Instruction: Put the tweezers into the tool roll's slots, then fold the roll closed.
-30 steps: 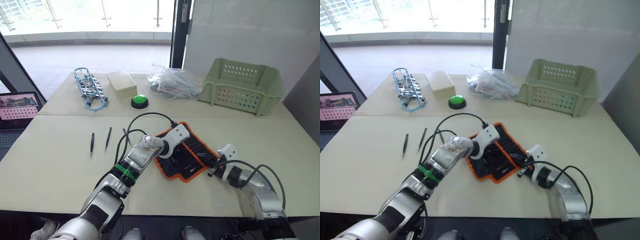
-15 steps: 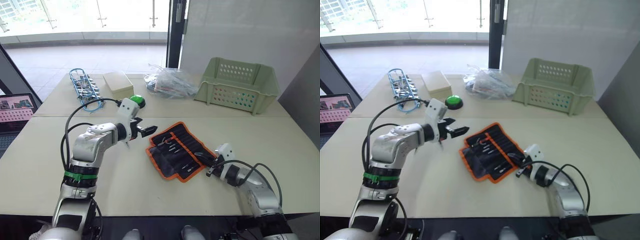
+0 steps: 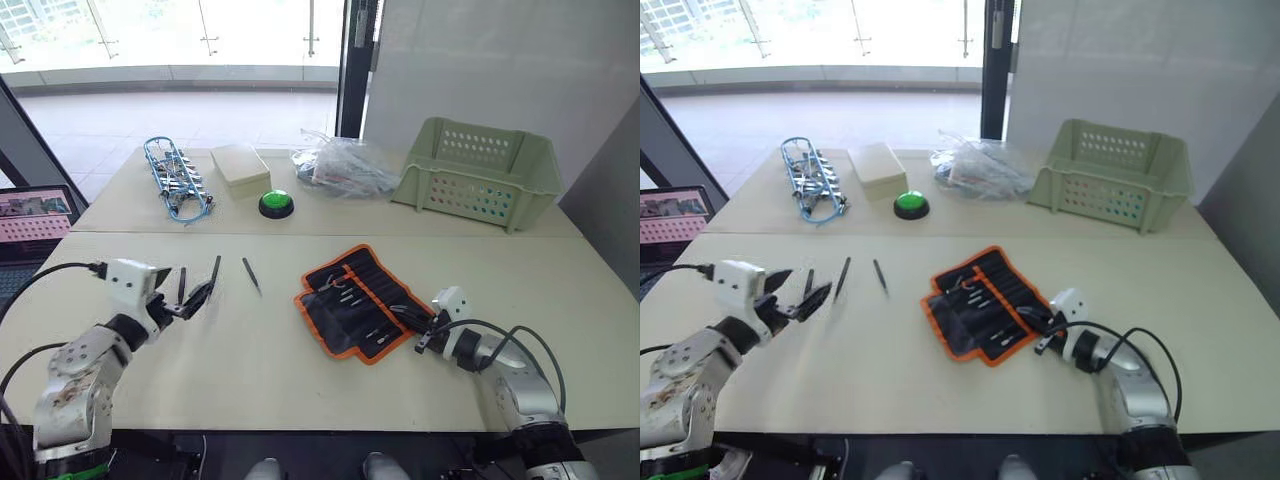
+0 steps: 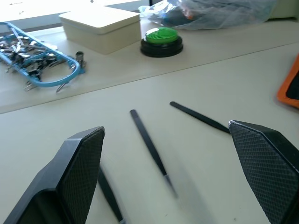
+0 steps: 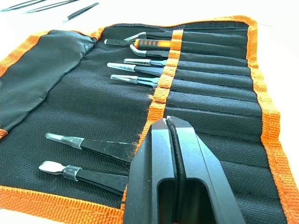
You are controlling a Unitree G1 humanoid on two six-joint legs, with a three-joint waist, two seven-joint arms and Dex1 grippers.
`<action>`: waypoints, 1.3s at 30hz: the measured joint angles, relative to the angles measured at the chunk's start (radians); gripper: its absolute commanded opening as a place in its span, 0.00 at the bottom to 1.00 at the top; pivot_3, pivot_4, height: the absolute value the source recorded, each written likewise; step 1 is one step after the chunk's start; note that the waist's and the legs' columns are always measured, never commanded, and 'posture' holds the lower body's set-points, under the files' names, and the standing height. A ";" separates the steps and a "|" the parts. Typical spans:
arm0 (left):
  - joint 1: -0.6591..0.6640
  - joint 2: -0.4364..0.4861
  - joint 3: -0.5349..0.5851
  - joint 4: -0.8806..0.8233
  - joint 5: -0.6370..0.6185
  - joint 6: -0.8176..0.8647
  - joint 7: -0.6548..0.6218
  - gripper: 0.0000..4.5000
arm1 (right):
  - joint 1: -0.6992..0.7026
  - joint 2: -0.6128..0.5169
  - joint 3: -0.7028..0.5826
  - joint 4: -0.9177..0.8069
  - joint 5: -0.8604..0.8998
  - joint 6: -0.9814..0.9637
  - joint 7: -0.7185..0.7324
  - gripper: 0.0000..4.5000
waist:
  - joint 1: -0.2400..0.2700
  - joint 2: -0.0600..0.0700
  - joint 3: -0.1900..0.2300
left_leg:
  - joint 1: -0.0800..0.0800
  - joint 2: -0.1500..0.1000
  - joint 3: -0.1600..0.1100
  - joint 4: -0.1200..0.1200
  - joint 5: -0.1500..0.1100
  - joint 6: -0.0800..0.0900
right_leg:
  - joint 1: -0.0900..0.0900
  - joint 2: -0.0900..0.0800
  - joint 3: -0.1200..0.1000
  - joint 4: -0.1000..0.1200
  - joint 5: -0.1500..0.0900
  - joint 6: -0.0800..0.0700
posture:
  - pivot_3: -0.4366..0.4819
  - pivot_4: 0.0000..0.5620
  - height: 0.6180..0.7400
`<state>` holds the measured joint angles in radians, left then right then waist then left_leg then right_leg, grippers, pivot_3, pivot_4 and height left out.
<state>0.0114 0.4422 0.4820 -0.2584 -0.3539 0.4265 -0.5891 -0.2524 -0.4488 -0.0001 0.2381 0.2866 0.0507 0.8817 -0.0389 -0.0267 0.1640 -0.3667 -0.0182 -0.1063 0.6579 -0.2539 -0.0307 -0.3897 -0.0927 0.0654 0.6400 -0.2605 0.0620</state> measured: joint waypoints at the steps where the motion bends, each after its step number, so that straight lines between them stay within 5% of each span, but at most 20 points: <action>1: 0.039 -0.026 0.013 0.001 -0.012 -0.015 0.000 1.00 | -0.005 0.000 0.000 0.008 0.000 -0.002 0.004 0.00 | -0.001 0.000 0.000 | 0.000 0.000 0.000 0.000 0.000 0.000 | 0.000 0.000 0.000 0.000 0.000 0.000 | 0.48 0.27 1.00; 8: 0.279 -0.163 0.119 0.039 -0.039 -0.317 0.005 1.00 | -0.040 -0.006 0.009 0.071 -0.006 -0.033 0.035 0.00 | -0.001 -0.002 -0.001 | 0.002 0.001 0.001 0.000 0.000 0.000 | 0.003 0.000 0.000 -0.001 0.000 -0.001 | 0.48 0.27 1.00; 17: 0.436 -0.238 0.130 0.105 -0.076 -0.485 -0.025 1.00 | -0.043 -0.010 0.009 0.087 -0.008 -0.044 0.049 0.00 | 0.001 -0.005 -0.003 | 0.002 0.001 0.001 0.000 0.000 0.000 | 0.003 0.001 0.000 -0.001 0.000 0.000 | 0.48 0.27 1.00; 32: 0.453 -0.215 0.084 0.095 -0.085 -0.513 -0.012 1.00 | -0.053 -0.010 0.012 0.097 -0.008 -0.042 0.058 0.00 | -0.001 -0.005 -0.003 | 0.002 0.001 0.001 0.000 0.000 0.000 | 0.003 0.001 0.000 -0.001 0.000 0.000 | 0.48 0.27 1.00; 39: 0.303 -0.174 0.053 0.059 -0.144 -0.300 0.137 1.00 | -0.054 -0.010 0.011 0.100 -0.009 -0.042 0.055 0.00 | 0.000 -0.006 -0.003 | 0.003 0.001 0.001 0.000 0.000 0.000 | 0.003 0.001 0.000 0.000 0.000 0.000 | 0.48 0.27 1.00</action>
<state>0.3144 0.2685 0.5347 -0.1995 -0.4981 0.1262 -0.4519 -0.3063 -0.4588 0.0109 0.3380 0.2780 0.0083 0.9372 -0.0393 -0.0324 0.1608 -0.3638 -0.0172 -0.1055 0.6579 -0.2543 -0.0305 -0.3864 -0.0916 0.0649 0.6398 -0.2607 0.0616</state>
